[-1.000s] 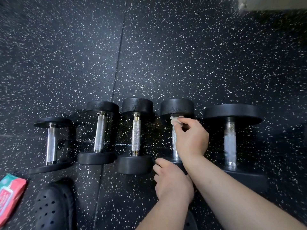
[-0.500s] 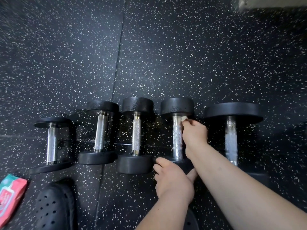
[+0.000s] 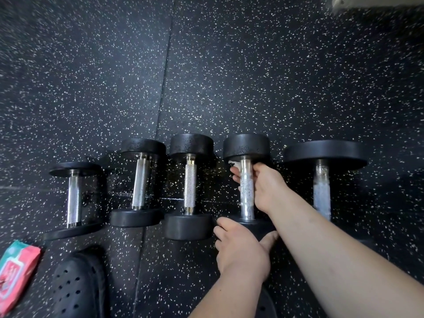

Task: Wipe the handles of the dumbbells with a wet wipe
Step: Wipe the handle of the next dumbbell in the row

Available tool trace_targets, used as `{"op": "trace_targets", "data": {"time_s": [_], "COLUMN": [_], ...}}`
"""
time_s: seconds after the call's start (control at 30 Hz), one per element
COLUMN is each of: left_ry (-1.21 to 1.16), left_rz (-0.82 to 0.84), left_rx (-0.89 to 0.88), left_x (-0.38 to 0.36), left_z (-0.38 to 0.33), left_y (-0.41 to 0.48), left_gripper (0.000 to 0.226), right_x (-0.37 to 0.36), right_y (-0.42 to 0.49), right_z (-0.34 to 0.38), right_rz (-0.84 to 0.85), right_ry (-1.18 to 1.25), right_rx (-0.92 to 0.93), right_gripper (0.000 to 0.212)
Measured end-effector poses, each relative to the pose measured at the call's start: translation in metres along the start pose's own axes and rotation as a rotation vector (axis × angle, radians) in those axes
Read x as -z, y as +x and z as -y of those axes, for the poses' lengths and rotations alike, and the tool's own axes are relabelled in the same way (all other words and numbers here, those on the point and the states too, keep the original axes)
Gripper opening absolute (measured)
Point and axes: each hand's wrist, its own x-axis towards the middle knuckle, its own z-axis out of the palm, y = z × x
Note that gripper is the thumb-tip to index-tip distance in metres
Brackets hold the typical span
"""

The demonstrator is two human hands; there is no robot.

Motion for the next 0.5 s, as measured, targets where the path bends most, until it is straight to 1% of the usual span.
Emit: {"op": "trace_targets", "data": {"time_s": [0.1, 0.13, 0.27, 0.3, 0.43, 0.5], "left_ry": [0.009, 0.007, -0.003, -0.002, -0.009, -0.011], "left_rz": [-0.006, -0.005, -0.002, -0.001, 0.006, 0.012], "left_rx": [0.004, 0.003, 0.003, 0.003, -0.012, -0.004], "left_x": [-0.0001, 0.0000, 0.0002, 0.0003, 0.0008, 0.0010], "left_z": [0.0000, 0.0001, 0.0005, 0.0007, 0.0020, 0.0026], "left_y": [0.0010, 0.0011, 0.0008, 0.0004, 0.0010, 0.0019], "left_gripper": [0.105, 0.104, 0.111, 0.111, 0.101, 0.107], "right_x": [0.0007, 0.0007, 0.0010, 0.0009, -0.0025, -0.0027], "right_y": [0.0021, 0.0022, 0.0012, 0.0013, 0.0044, 0.0051], "right_z": [-0.0059, -0.0063, 0.0003, 0.0004, -0.0067, -0.0039], "right_rz": [-0.121, -0.123, -0.020, -0.020, -0.114, -0.085], "right_ry": [-0.016, -0.032, -0.021, -0.012, -0.017, -0.045], "right_rx": [0.046, 0.053, -0.003, -0.006, 0.040, 0.034], "right_gripper": [0.030, 0.030, 0.041, 0.040, 0.034, 0.036]}}
